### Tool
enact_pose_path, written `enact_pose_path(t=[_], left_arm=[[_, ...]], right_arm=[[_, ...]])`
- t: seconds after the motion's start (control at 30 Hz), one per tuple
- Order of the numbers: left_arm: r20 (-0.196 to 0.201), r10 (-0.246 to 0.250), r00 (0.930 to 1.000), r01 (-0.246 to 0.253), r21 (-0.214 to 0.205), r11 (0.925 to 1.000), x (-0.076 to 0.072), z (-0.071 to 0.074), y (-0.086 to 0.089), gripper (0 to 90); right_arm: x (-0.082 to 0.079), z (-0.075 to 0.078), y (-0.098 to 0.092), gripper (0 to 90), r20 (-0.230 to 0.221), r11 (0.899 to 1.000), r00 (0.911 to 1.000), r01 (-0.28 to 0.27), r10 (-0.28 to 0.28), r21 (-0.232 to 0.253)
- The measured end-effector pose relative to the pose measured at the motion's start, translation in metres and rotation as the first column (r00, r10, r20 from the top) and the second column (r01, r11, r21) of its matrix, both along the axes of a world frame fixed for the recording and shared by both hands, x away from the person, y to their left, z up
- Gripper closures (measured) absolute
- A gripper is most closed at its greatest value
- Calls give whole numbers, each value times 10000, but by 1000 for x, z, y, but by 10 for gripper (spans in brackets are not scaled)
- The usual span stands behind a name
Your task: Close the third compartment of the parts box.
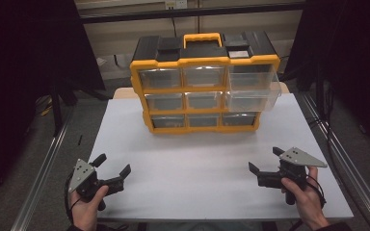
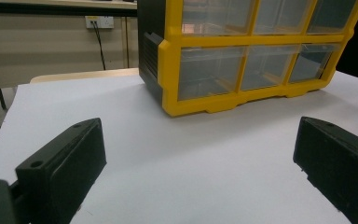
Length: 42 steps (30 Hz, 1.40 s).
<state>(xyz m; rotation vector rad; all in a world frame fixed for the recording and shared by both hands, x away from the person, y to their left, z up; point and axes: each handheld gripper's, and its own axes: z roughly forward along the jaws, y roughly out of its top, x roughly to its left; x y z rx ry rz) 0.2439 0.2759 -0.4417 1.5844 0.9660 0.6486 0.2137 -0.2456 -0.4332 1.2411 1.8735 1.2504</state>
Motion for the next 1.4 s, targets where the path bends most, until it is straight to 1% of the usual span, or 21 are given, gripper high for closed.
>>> enact_pose_path(t=[0.03, 0.1, 0.17, 0.2, 0.23, 0.27, 0.3, 0.37, 0.47, 0.53, 0.67, 0.8, 0.9, 0.97, 1.0, 1.07, 1.1, 1.17, 1.23, 1.3, 1.4], left_arm=[[19, 23, 10000, -23, -67, 10000, 0, 0, -1, 23], [26, 0, 10000, 0, -15, 10000, -1, 0, 0, 23], [26, -63, 10000, 63, -18, 10000, 0, 0, 0, 23], [53, -45, 10000, 45, -1, 10000, 0, 1, -1, 23], [71, 58, 10000, -57, -78, 10000, 0, 1, -3, 23], [57, -53, 10000, 52, 131, 9999, -1, 1, -1, 23], [65, -61, 10000, 60, 143, 9999, -1, 1, -2, 23], [69, -26, 10000, 25, 135, 9999, -1, 2, -2, 23], [62, -40, 10000, 39, 147, 9999, -1, 2, -2, 23], [67, -45, 10000, 44, 153, 9999, -1, 2, -2, 23], [73, -1, 10000, 0, 139, 9999, -1, 2, -2, 23], [78, -14, 10000, 13, 140, 9999, -1, 2, -2, 23], [86, -18, 10000, 17, 140, 9999, -1, 2, -2, 23], [74, -13, 10000, 12, 143, 9999, -1, 2, -2, 23], [67, -6, 10000, 5, 143, 9999, -1, 2, -2, 23], [65, -55, 10000, 54, 170, 9998, -1, 2, -2, 23], [68, -59, 10000, 58, 172, 9998, -1, 2, -2, 23], [62, -25, 10000, 24, 135, 9999, -1, 2, -2, 23], [62, -25, 10000, 24, 139, 9999, -1, 2, -2, 23], [80, 15, 10000, -16, 56, 10000, -1, 2, -3, 23], [81, 16, 10000, -17, 60, 10000, -1, 2, -2, 23]], right_arm=[[0, 1, 1, 19, 55, 10000, 10000, -8, 8, 47], [-2, 4, 3, 19, 302, 9998, 9995, -134, 129, 169], [-2, 7, 5, 19, 427, 9994, 9988, -259, 250, 208], [-3, 9, 6, 19, 465, 9994, 9985, -292, 284, 170], [-3, 10, 6, 19, 520, 9994, 9982, -296, 287, 157], [-3, 12, 6, 19, 535, 9995, 9982, -272, 262, 178], [-2, 13, 7, 18, 555, 9994, 9981, -278, 266, 222], [-2, 16, 7, 17, 660, 9996, 9976, -227, 217, 138], [-3, 23, 8, 22, 855, 9996, 9961, -238, 224, 161], [-2, 27, 8, 34, 979, 9994, 9947, -318, 307, 95], [-1, 33, 9, 74, 1043, 9996, 9943, -247, 233, 119], [1, 40, 12, 83, 1136, 9995, 9931, -299, 290, 56], [3, 47, 15, 95, 1302, 9994, 9909, -349, 347, -14], [4, 51, 17, 121, 1458, 9994, 9887, -353, 350, -4], [5, 53, 17, 124, 1480, 9993, 9883, -373, 373, -28], [6, 57, 18, 162, 1498, 9998, 9885, -214, 210, 9], [7, 59, 19, 173, 1547, 9997, 9877, -239, 221, 97], [8, 62, 21, 201, 1662, 9997, 9859, -231, 217, 63], [8, 66, 21, 250, 1776, 9994, 9836, -340, 324, 59], [9, 69, 22, 285, 1989, 9996, 9797, -271, 264, 8], [10, 74, 24, 333, 2119, 9995, 9769, -291, 265, 91]])
